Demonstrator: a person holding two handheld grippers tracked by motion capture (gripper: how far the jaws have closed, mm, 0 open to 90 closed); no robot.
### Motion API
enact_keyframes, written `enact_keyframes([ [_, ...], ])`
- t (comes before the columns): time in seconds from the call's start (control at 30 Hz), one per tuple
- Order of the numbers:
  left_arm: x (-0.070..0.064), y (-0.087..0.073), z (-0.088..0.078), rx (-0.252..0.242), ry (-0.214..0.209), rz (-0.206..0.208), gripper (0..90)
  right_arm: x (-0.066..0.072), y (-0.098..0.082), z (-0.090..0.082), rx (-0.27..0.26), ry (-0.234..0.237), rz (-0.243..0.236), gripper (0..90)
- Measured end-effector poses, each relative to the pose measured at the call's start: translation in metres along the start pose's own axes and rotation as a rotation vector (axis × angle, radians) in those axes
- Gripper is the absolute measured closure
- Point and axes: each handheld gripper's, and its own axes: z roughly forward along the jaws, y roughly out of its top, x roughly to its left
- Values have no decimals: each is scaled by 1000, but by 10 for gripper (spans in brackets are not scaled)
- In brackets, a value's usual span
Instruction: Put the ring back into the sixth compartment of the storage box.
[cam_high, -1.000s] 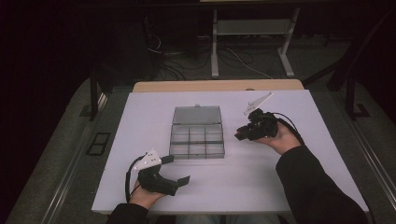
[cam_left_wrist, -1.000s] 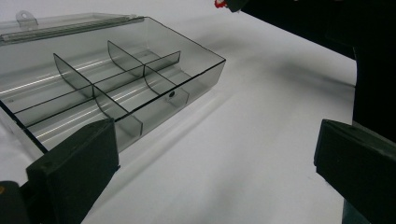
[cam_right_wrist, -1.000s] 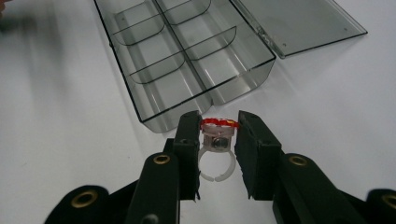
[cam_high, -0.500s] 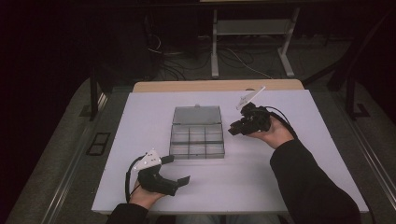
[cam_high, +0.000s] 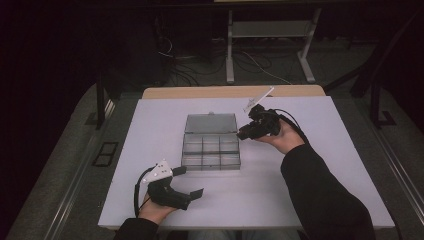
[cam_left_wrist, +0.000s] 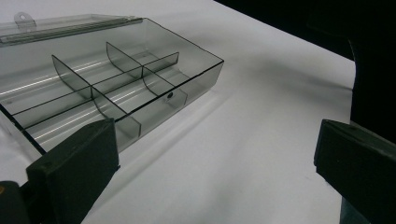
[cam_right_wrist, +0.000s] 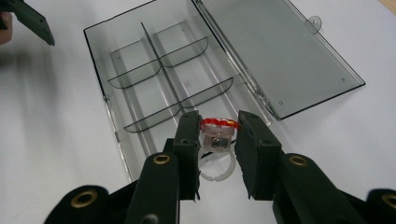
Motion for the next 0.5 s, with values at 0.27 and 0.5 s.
enact_keyframes([
  [0.27,0,0,0,3,-1,2,0,0,6,12,-9,-2,-9,698],
  [0.5,0,0,0,3,-2,0,0,2,8,24,9,-4,3,698],
])
